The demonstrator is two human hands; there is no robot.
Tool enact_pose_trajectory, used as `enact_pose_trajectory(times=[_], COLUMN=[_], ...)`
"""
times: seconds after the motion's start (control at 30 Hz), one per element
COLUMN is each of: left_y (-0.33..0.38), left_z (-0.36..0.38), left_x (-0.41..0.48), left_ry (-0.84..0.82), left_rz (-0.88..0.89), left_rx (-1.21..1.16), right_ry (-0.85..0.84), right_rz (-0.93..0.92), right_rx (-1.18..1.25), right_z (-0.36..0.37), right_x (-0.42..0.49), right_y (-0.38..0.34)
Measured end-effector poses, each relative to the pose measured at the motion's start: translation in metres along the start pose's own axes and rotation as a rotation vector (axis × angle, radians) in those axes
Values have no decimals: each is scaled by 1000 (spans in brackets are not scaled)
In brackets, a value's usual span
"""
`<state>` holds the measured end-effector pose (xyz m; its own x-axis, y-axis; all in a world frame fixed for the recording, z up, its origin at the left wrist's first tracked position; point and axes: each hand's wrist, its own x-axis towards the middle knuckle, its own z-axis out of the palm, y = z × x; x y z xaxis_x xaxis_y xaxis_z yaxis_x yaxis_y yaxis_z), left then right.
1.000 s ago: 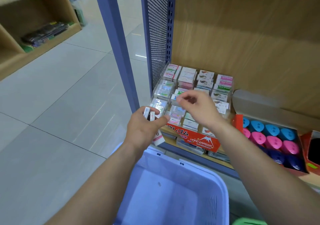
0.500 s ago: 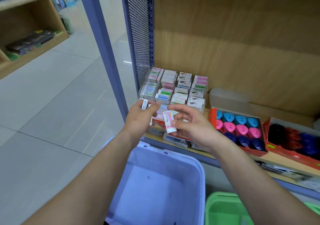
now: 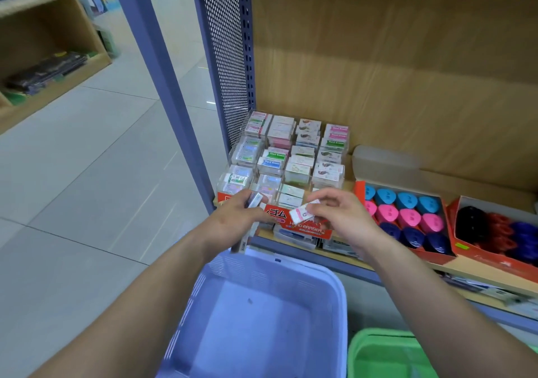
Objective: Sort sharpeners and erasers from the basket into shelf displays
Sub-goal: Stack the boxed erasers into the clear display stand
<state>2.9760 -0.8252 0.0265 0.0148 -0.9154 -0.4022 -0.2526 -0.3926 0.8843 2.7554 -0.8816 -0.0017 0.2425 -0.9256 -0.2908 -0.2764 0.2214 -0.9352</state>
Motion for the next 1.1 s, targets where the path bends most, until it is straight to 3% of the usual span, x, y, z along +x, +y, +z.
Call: enact_pose_trajectory(times=[0.2,0.43,0.57,0.77,0.9,1.0,1.1], left_y=[-25,-40,-40,-41,-39,-36,-30], left_z=[-25,-44,-43,-46,-45,-40,-34], left_x=[2,3,3,4,5,7,7], left_ry=[9,91,95,155,169,144,121], left_rz=[34,13,-2,18,45,85,127], left_rx=[188,74,47,86,100,91,114], right_ry=[69,70,157,67,92,-160,-285], right_rz=[-22,-204,-262,-337,-349,-233,-152], right_rx=[-88,-393,-410,-737,-508,-151,-54], right_z=[31,77,80,76,77,83,84], right_x=[65,120,127,126,94,56,33], right_y=[1,18,27,25,4,-23,-37])
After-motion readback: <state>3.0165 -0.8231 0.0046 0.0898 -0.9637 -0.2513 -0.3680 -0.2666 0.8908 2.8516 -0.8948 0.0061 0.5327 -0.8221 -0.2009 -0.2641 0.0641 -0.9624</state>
